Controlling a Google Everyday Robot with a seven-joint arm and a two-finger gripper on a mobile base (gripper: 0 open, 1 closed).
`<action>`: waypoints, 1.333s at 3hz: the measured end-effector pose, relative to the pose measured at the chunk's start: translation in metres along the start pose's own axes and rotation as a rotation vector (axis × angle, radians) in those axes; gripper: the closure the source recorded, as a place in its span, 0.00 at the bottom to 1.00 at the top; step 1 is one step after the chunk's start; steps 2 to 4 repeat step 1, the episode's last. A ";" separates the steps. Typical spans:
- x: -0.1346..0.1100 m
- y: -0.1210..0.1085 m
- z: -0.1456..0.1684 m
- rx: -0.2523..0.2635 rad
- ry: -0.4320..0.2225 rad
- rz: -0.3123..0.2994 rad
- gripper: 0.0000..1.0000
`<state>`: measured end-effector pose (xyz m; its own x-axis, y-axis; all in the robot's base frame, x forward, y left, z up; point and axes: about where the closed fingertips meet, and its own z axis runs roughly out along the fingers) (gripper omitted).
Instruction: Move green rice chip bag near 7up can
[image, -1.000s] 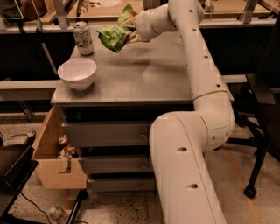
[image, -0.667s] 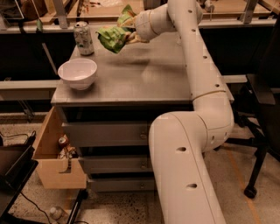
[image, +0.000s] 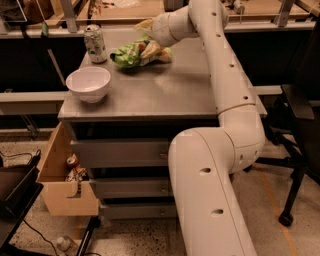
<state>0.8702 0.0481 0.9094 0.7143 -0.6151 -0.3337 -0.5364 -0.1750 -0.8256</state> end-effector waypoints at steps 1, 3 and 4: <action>-0.001 0.002 0.004 -0.004 -0.004 0.001 0.00; -0.001 0.002 0.004 -0.004 -0.004 0.001 0.00; -0.001 0.002 0.004 -0.004 -0.004 0.001 0.00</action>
Offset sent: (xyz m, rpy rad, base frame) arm 0.0000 0.0000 0.0000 0.0000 0.0000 0.0000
